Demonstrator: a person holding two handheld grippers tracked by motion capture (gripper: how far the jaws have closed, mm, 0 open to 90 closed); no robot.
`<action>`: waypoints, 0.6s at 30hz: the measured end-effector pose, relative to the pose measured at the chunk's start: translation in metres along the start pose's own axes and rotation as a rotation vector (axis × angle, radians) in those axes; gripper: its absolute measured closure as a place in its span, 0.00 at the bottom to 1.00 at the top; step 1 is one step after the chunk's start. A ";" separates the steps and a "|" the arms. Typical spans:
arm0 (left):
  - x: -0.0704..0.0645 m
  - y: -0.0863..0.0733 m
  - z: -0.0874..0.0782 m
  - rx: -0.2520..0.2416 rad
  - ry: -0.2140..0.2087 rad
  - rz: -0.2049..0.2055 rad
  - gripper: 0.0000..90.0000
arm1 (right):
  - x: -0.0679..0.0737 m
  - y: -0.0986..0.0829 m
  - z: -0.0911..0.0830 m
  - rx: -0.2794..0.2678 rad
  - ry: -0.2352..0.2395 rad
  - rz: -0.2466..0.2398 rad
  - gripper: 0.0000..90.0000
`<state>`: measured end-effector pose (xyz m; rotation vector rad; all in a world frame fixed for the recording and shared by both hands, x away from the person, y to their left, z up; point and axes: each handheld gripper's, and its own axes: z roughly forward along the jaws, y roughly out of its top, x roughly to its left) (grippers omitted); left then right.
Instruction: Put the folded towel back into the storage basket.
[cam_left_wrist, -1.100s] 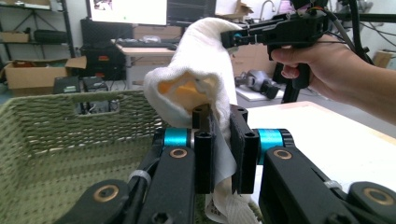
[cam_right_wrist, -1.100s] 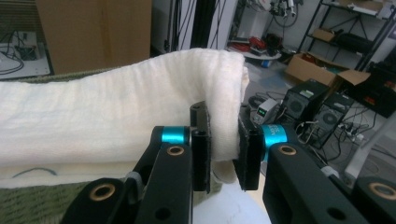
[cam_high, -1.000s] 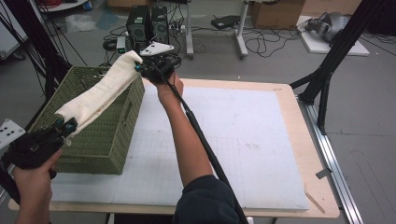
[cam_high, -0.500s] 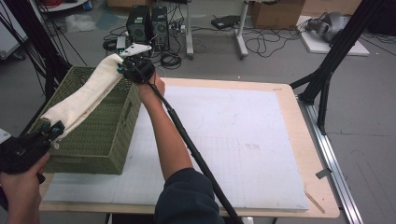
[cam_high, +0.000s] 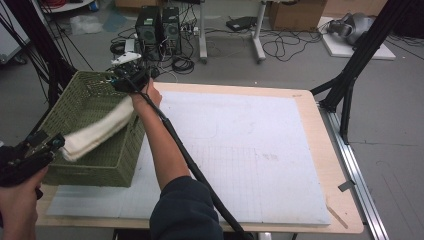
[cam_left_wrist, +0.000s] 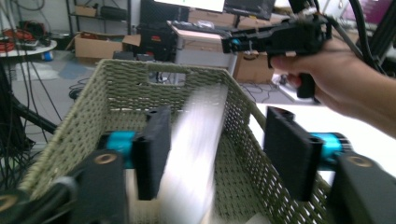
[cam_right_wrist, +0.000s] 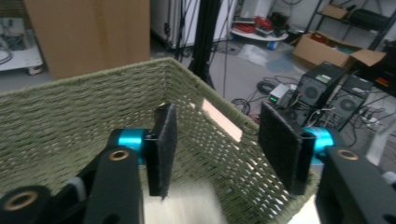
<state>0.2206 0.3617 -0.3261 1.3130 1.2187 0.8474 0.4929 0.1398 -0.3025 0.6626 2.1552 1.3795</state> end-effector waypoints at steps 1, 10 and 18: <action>0.001 0.000 -0.001 -0.001 0.005 -0.004 0.40 | 0.000 0.000 0.000 0.000 0.008 -0.006 0.48; -0.004 0.000 0.005 0.023 -0.031 -0.021 0.28 | -0.004 0.000 -0.020 -0.010 0.072 0.010 0.43; -0.018 0.001 0.015 0.051 -0.090 0.006 0.17 | -0.016 -0.004 -0.050 0.010 0.153 0.018 0.26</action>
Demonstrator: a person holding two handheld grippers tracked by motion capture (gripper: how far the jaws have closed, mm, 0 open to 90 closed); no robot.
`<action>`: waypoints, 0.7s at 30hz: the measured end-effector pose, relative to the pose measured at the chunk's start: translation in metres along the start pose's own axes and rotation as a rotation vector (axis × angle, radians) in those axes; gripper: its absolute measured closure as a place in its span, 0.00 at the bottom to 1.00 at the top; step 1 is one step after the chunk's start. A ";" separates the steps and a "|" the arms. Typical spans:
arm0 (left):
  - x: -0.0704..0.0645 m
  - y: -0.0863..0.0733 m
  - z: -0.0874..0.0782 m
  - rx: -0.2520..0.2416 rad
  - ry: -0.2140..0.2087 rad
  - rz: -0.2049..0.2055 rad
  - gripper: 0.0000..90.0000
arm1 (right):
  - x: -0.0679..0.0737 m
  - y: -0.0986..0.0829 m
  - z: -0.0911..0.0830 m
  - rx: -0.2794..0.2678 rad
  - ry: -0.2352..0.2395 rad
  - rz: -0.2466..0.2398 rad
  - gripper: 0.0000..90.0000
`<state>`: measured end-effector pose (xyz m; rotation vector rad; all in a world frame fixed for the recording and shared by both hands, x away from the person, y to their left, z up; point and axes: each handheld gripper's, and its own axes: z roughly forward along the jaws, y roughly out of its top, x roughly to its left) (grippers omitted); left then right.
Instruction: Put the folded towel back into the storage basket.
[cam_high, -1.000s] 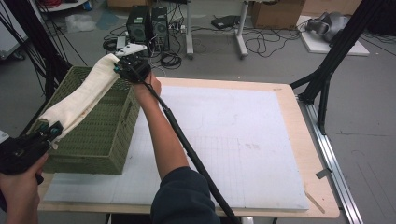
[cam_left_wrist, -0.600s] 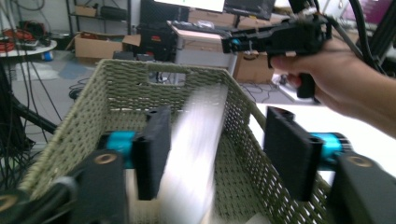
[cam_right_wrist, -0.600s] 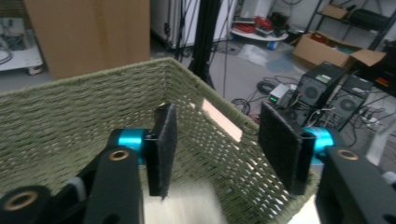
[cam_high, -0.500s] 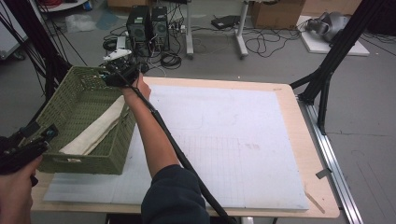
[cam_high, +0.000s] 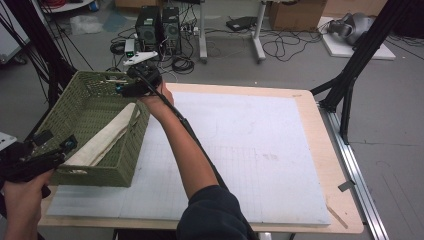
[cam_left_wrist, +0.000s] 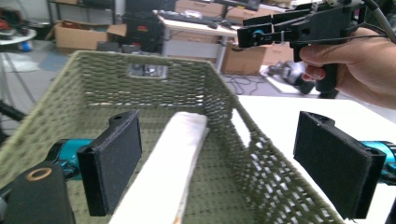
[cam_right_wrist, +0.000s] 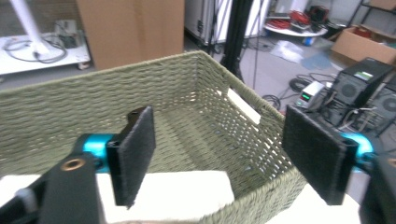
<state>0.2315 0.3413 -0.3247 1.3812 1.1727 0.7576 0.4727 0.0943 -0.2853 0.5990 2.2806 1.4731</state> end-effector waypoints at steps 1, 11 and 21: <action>-0.002 0.000 0.001 -0.001 -0.013 0.004 0.18 | -0.001 -0.001 -0.005 -0.002 0.006 -0.006 0.25; -0.016 0.000 0.016 -0.003 -0.116 0.001 0.18 | -0.015 -0.022 -0.065 -0.004 0.015 -0.006 0.21; -0.039 0.002 0.035 0.023 -0.195 0.051 0.18 | -0.034 -0.048 -0.123 -0.011 -0.032 0.015 0.20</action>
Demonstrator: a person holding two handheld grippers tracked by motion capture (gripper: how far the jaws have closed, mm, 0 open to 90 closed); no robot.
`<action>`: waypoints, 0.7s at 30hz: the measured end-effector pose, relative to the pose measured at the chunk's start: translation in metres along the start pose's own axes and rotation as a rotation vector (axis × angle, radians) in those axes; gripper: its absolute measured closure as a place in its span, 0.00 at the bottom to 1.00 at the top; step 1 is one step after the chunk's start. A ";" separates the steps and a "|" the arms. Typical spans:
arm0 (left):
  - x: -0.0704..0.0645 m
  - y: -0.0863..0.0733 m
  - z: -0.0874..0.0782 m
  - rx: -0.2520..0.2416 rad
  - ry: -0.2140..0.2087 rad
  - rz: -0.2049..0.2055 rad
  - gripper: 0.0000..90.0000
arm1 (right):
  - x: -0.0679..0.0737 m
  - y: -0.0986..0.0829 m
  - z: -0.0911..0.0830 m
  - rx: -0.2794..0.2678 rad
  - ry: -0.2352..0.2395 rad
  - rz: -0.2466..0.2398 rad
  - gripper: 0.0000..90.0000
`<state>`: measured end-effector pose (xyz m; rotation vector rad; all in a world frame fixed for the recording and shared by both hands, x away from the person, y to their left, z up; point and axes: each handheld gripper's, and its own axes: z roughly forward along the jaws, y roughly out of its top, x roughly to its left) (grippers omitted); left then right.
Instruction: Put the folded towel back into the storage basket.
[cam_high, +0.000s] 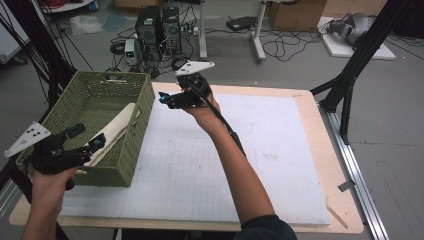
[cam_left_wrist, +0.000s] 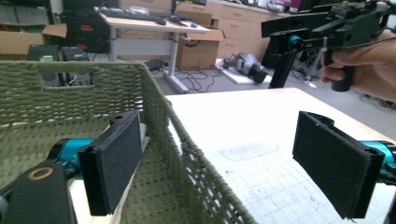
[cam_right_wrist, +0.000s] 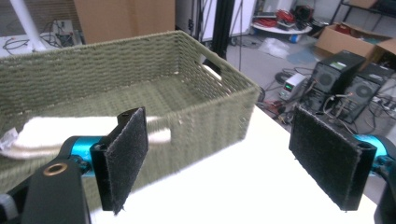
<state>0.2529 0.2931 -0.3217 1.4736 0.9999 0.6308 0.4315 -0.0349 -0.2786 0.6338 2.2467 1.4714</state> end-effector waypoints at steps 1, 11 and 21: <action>-0.002 0.000 0.002 0.002 -0.011 0.001 0.18 | -0.002 -0.003 -0.005 0.003 -0.004 0.001 0.20; -0.020 0.002 0.024 0.010 -0.088 0.023 0.18 | -0.020 -0.049 -0.057 0.028 -0.090 0.048 0.19; -0.040 0.001 0.046 0.040 -0.155 0.051 0.18 | -0.032 -0.087 -0.109 0.027 -0.166 0.089 0.19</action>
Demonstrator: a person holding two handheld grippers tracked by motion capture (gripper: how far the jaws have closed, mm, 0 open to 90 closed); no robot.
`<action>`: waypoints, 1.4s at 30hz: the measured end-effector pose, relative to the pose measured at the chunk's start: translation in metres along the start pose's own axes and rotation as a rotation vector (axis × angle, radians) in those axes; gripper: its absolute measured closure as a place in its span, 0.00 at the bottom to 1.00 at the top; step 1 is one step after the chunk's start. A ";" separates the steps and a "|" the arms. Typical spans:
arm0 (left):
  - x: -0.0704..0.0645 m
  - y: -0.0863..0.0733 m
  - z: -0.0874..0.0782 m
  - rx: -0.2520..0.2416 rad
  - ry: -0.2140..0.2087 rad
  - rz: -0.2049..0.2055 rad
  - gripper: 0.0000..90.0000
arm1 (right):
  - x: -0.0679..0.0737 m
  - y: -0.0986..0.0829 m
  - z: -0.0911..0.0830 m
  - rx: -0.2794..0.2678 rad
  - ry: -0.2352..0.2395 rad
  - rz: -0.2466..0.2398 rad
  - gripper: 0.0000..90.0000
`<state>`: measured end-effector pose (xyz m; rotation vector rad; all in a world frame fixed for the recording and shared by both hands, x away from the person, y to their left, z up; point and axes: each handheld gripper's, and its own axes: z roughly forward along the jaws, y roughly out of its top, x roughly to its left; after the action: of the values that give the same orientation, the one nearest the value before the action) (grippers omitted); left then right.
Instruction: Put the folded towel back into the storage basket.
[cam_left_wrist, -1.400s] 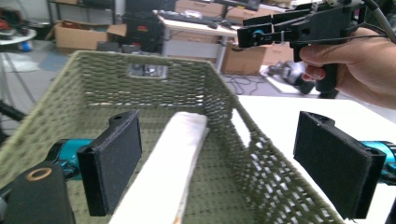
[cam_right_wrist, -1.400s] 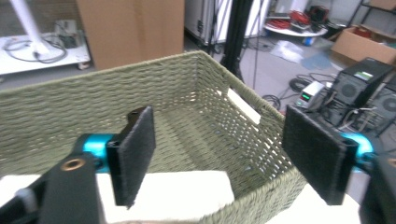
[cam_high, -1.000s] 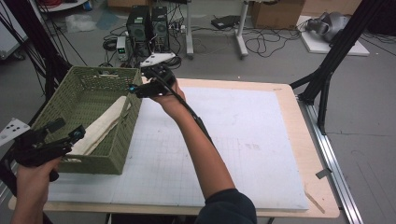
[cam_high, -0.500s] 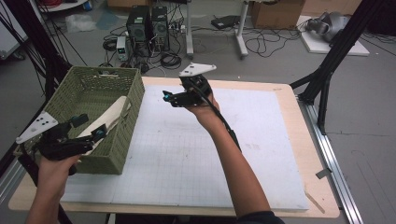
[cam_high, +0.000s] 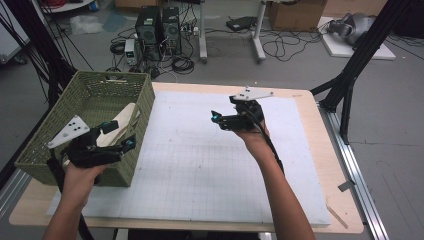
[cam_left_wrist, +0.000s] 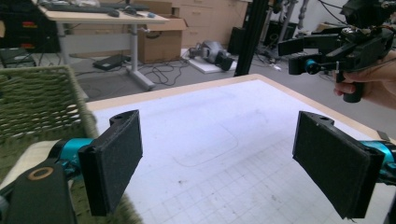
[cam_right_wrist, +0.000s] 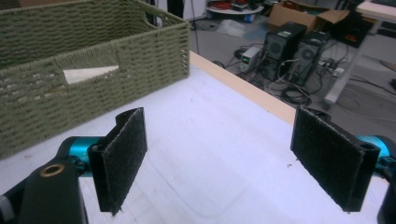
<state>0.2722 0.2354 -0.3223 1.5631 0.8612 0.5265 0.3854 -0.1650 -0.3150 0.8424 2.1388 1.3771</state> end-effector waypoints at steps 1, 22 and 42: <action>-0.002 0.000 0.003 -0.002 -0.011 0.007 0.18 | -0.001 -0.002 -0.004 0.000 -0.009 -0.002 0.19; -0.049 -0.015 0.068 0.005 -0.235 0.100 0.18 | -0.008 -0.096 -0.090 0.032 -0.187 0.031 0.19; -0.056 -0.084 0.106 0.067 -0.186 0.095 0.18 | -0.011 -0.146 -0.102 0.060 -0.257 0.031 0.19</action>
<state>0.2976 0.1261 -0.4157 1.6915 0.6710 0.4155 0.2902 -0.2832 -0.4080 1.0202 1.9841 1.1545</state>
